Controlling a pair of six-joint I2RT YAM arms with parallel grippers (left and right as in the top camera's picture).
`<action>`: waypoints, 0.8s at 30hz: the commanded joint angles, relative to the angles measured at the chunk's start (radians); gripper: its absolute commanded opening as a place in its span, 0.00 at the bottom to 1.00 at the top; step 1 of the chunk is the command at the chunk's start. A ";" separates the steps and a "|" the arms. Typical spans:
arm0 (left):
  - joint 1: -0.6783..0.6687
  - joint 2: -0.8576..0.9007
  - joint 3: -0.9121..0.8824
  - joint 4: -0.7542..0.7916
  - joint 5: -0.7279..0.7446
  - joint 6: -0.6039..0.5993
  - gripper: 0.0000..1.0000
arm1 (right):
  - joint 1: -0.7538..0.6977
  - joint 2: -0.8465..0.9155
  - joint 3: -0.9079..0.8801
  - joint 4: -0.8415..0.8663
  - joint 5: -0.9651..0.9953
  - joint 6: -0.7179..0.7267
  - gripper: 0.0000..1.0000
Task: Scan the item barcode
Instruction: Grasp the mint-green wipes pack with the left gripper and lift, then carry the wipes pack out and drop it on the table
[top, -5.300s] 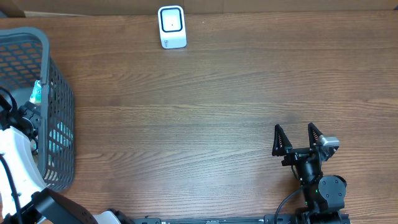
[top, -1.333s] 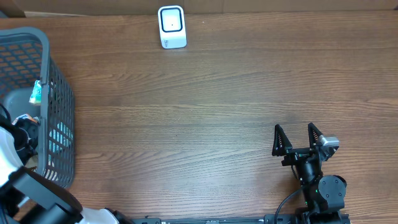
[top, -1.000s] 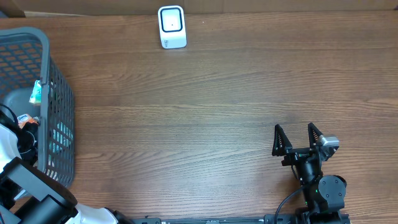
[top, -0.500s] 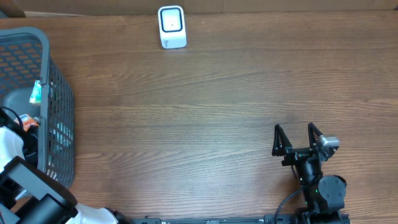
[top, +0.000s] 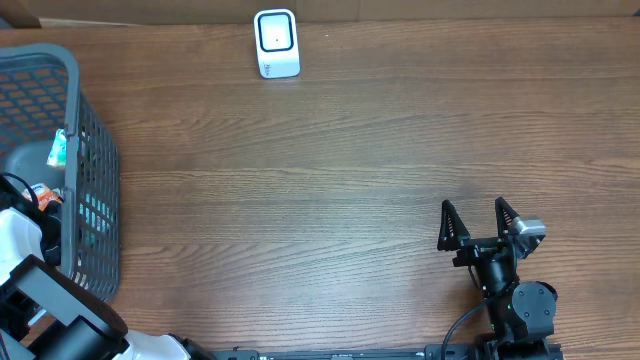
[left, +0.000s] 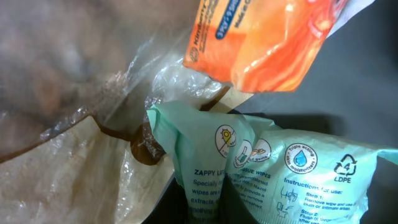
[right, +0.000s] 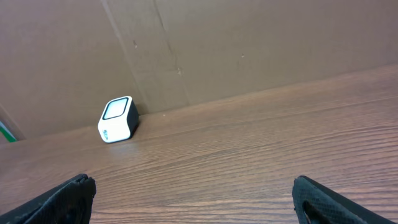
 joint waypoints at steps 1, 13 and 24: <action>0.005 -0.021 0.047 -0.089 0.015 0.005 0.04 | -0.004 -0.011 -0.011 0.006 0.001 -0.001 1.00; 0.005 -0.324 0.541 -0.332 0.114 -0.082 0.04 | -0.004 -0.011 -0.011 0.006 0.001 -0.001 1.00; -0.290 -0.532 0.655 -0.404 0.385 -0.054 0.04 | -0.004 -0.011 -0.011 0.006 0.001 -0.001 1.00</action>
